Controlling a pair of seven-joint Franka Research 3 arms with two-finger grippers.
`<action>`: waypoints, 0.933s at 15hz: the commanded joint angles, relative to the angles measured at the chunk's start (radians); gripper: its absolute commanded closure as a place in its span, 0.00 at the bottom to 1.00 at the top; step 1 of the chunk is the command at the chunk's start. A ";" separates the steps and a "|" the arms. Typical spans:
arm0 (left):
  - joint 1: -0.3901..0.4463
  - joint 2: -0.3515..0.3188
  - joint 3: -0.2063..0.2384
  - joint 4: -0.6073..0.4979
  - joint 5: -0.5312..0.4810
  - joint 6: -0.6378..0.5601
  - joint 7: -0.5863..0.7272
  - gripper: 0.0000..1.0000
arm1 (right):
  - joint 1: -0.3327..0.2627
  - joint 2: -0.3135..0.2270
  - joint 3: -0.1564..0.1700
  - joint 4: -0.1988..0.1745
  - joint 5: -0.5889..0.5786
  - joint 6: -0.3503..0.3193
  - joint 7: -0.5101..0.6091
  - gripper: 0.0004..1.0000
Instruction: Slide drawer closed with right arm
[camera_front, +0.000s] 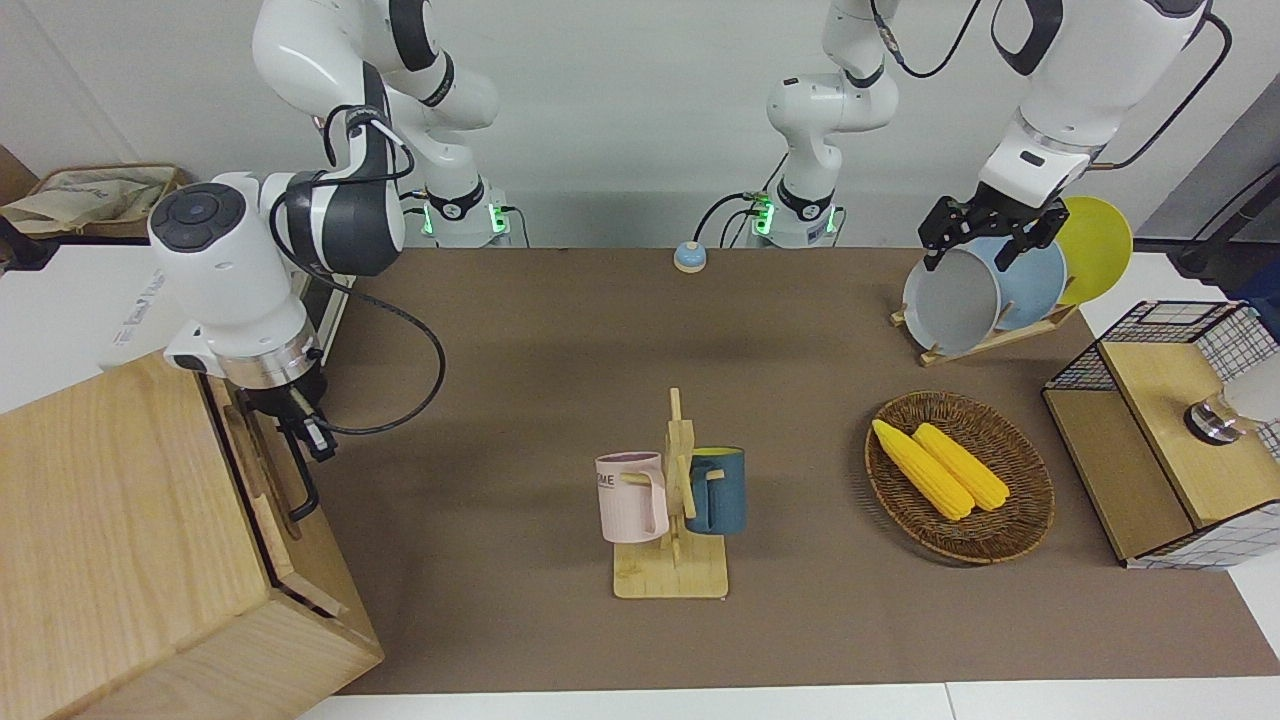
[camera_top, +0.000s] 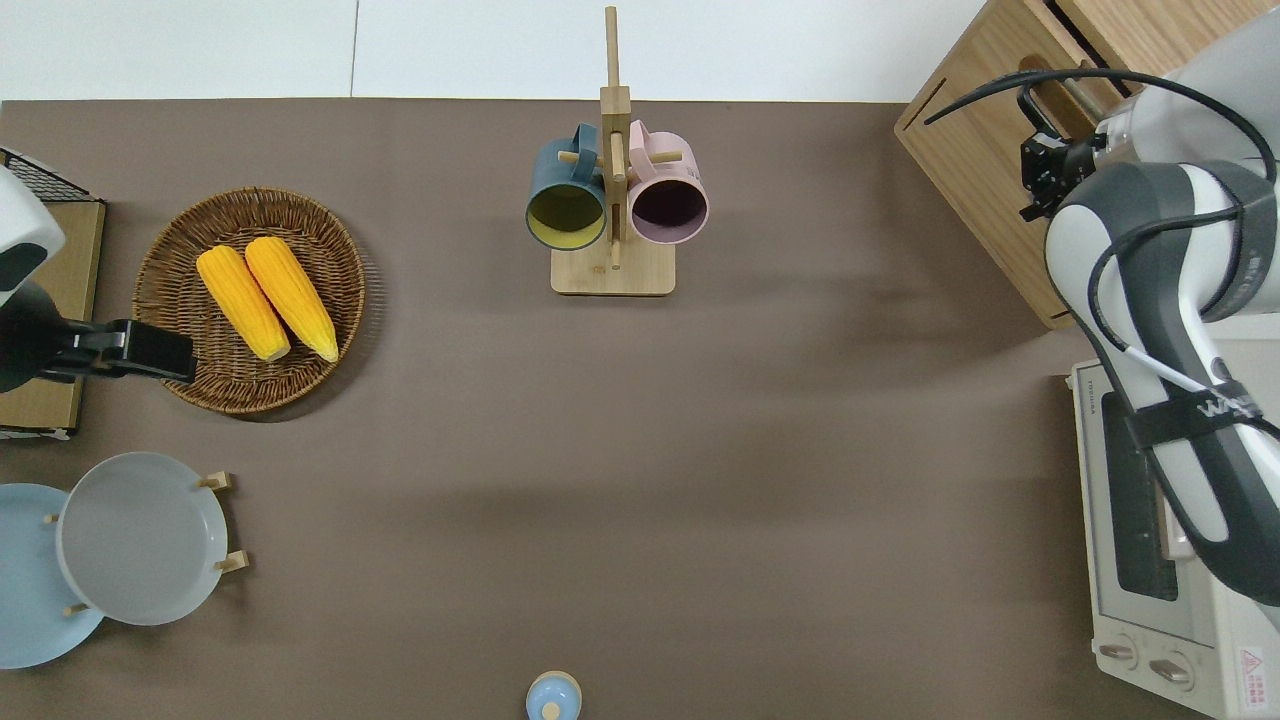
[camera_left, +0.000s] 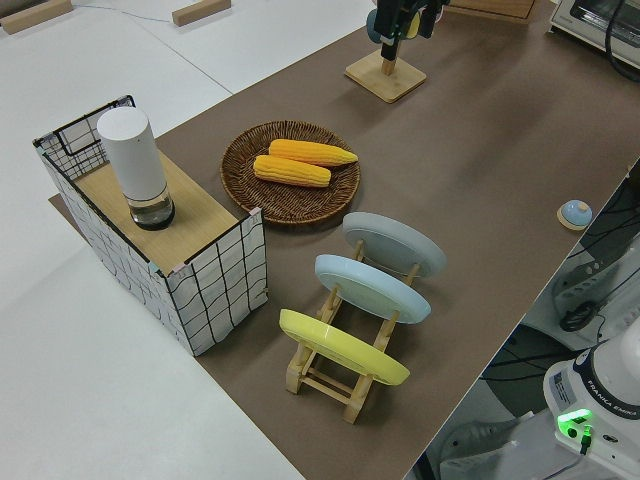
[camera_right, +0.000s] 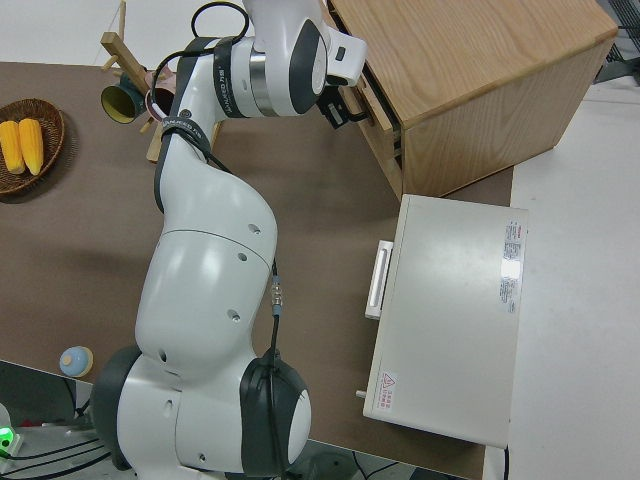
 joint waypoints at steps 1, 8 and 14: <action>0.005 0.011 -0.007 0.024 0.017 -0.020 0.010 0.01 | -0.048 0.035 0.025 0.043 -0.012 0.025 -0.036 1.00; 0.005 0.011 -0.007 0.024 0.017 -0.020 0.010 0.01 | -0.042 0.033 0.023 0.043 -0.010 0.024 -0.062 1.00; 0.005 0.011 -0.007 0.024 0.017 -0.020 0.010 0.01 | 0.026 0.026 0.025 0.040 -0.006 0.004 -0.065 1.00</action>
